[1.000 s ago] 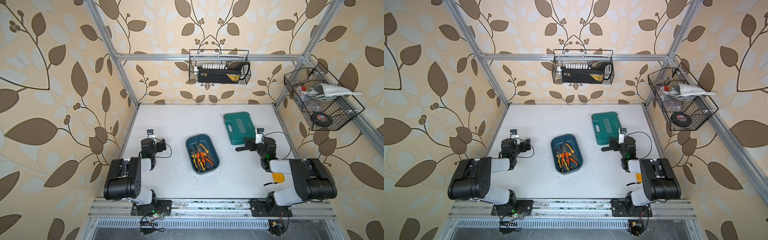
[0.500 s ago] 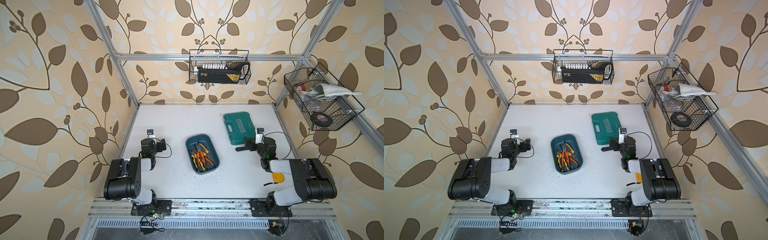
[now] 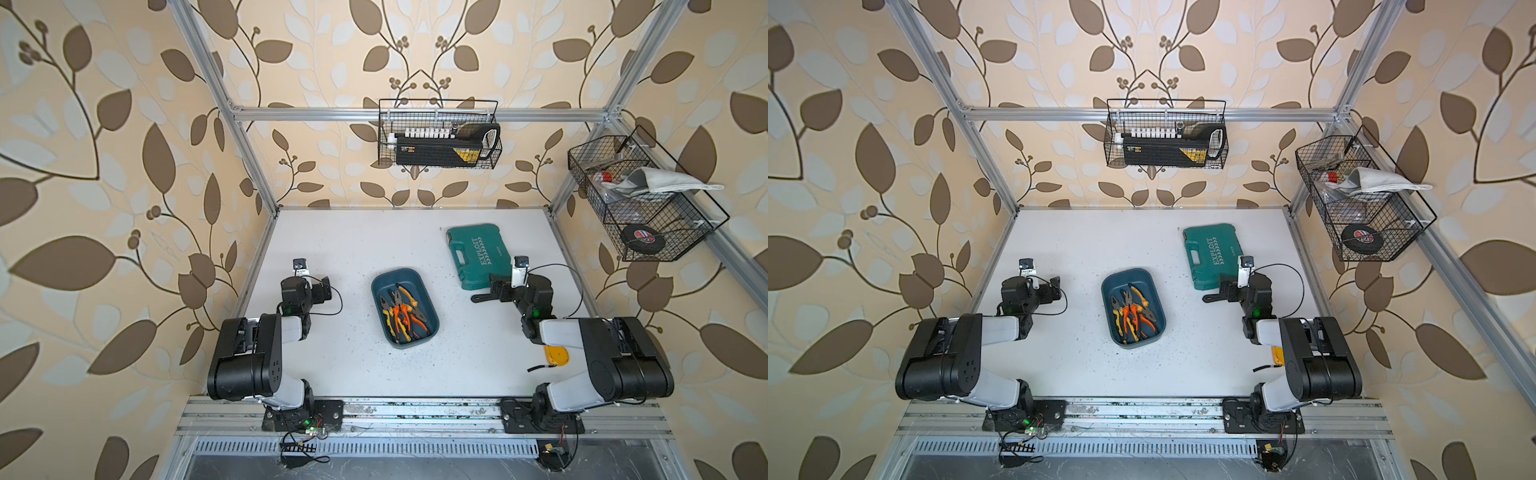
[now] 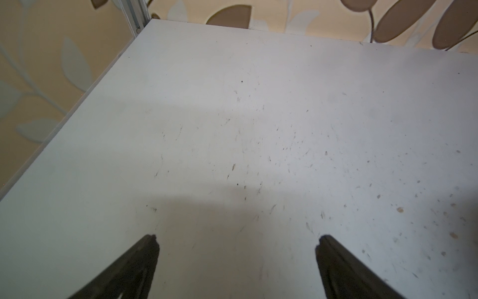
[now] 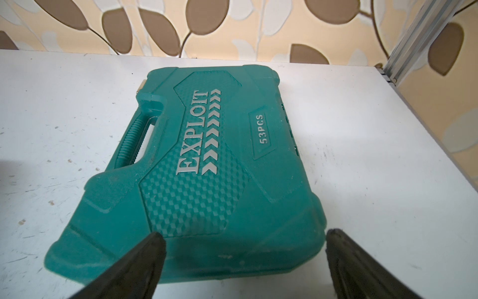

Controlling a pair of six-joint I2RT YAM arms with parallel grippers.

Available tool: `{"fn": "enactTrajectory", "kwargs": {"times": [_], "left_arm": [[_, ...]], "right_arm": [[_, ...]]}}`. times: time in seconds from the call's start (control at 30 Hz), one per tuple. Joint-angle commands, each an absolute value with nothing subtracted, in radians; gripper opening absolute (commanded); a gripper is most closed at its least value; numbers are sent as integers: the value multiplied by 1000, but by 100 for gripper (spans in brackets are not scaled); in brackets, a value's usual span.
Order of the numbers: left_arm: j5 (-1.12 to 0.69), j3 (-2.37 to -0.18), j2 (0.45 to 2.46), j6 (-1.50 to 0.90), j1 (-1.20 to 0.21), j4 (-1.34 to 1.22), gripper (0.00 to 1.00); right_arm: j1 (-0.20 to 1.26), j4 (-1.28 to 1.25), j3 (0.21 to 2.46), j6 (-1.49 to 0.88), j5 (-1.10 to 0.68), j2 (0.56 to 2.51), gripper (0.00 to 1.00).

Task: Take the pliers out of the storage box
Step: Move the storage box to the center of the board.

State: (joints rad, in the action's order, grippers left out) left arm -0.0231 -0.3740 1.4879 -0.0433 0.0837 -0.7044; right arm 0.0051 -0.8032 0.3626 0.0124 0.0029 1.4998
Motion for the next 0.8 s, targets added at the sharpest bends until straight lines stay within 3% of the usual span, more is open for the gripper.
{"fn": "enactTrajectory", "kwargs": {"times": [0.0,0.13,0.23,0.37,0.53,0.67,0.77], "left_arm": [[-43,-400,1496,-52,94,-714,99],[-42,-400,1493,-52,94,-717,99],[-60,-406,1476,-42,94,-694,99],[-27,-637,1351,-169,92,-175,99],[-86,-767,1242,-334,17,45,99],[-401,-795,1212,-449,-9,45,99],[-367,-811,1206,-406,-114,89,99]], "right_arm": [[3,-798,380,11,-7,1503,99],[19,-772,388,11,41,1482,99],[78,-637,419,8,195,1389,99],[157,-539,433,42,280,1277,99],[283,-230,607,-7,264,1073,99],[317,53,745,-244,336,1019,99],[314,244,782,-512,482,1045,99]]}}
